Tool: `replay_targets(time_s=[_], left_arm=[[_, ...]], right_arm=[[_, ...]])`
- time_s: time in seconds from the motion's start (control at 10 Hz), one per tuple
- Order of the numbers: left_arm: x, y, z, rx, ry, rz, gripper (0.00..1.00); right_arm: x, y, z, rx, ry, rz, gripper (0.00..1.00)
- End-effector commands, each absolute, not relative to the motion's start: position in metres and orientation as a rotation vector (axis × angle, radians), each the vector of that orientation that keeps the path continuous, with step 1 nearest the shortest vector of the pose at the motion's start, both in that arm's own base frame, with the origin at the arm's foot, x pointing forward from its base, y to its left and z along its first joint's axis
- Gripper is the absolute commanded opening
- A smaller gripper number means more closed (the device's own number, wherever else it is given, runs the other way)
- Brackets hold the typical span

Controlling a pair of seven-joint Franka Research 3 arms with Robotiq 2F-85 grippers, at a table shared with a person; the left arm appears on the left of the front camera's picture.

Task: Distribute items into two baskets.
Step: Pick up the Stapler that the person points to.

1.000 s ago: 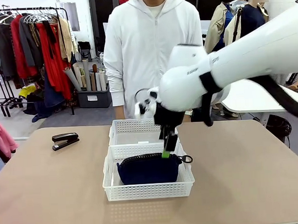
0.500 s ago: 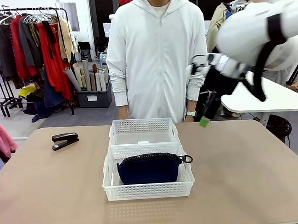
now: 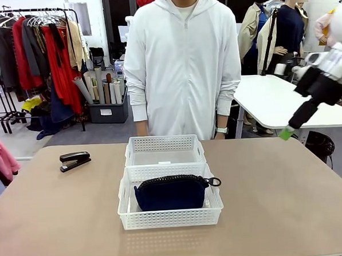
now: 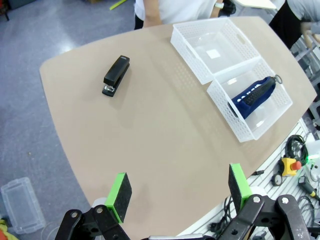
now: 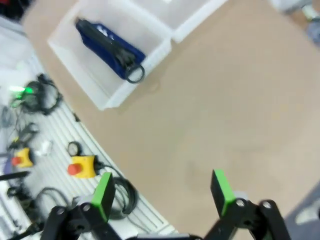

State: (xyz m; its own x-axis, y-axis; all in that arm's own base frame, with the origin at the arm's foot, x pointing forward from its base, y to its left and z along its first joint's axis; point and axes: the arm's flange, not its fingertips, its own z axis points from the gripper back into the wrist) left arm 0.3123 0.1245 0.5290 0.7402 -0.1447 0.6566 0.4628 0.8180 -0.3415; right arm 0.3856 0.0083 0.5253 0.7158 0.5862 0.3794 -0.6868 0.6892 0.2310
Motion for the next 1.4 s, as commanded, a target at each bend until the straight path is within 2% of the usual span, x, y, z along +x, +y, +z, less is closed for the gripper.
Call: replay_targets(time_s=[0.0,0.1,0.4,0.8,1.3], left_arm=[[0.312,0.125,0.529,-0.521,-0.661,-0.351,1.0],[0.312,0.125,0.529,-0.521,-0.661,-0.351,1.0],[0.312,0.125,0.529,-0.521,-0.661,-0.351,1.0],[0.312,0.125,0.529,-0.521,-0.661,-0.351,1.0],[0.312,0.125,0.529,-0.521,-0.661,-0.351,1.0]], right_arm=[[0.368,-0.009,0.532,0.478,-0.373,0.573,1.0],[0.352,-0.027,0.534,0.542,-0.455,0.491,1.0],[0.319,-0.056,0.529,0.565,-0.527,0.426,1.0],[0.316,-0.069,0.526,0.562,-0.478,0.429,1.0],[0.315,-0.069,0.525,0.575,-0.494,0.427,1.0]])
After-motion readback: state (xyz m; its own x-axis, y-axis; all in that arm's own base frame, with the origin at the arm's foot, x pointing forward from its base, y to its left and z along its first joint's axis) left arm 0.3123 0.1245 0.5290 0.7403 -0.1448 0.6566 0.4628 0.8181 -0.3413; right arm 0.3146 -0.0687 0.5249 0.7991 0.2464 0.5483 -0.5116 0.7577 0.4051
